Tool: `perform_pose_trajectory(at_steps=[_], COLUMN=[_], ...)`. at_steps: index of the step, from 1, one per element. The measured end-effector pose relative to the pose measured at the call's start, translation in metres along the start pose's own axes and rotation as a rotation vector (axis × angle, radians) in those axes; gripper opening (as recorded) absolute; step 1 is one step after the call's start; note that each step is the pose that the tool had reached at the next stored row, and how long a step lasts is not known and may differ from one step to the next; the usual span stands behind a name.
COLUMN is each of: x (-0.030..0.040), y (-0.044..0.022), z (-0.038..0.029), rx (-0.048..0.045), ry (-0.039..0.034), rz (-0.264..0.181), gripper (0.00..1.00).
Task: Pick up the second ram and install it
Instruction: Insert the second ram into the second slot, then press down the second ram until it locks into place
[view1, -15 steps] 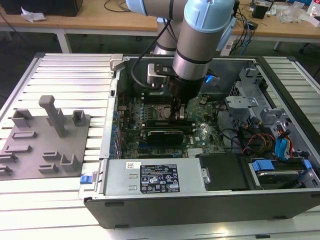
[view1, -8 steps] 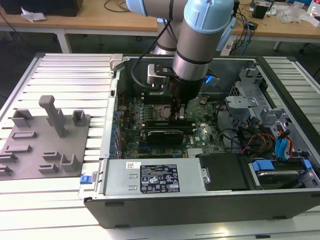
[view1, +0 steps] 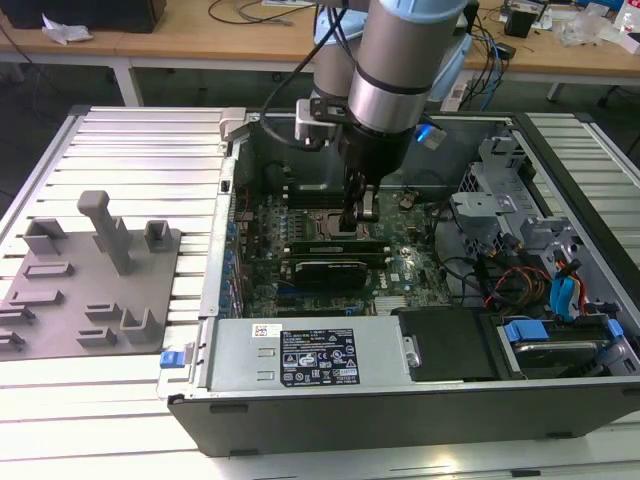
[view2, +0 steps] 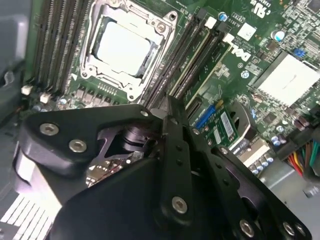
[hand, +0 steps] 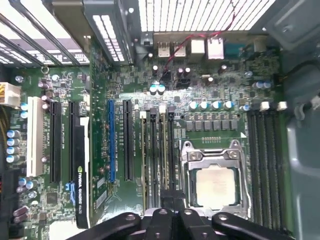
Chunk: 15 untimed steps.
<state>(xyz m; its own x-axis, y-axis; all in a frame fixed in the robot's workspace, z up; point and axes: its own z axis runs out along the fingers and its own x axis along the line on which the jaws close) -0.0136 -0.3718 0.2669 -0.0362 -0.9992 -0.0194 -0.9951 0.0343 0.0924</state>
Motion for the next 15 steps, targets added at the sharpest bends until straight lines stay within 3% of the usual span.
perform_pose_trajectory(at_steps=[13,15], x=[0.0000,-0.0001], y=[0.0002,-0.0026], z=[-0.0015,0.0012], rx=[0.0000,-0.0001], ry=[0.0000,0.0000], rz=[0.000,0.000], gripper=[0.11,0.11])
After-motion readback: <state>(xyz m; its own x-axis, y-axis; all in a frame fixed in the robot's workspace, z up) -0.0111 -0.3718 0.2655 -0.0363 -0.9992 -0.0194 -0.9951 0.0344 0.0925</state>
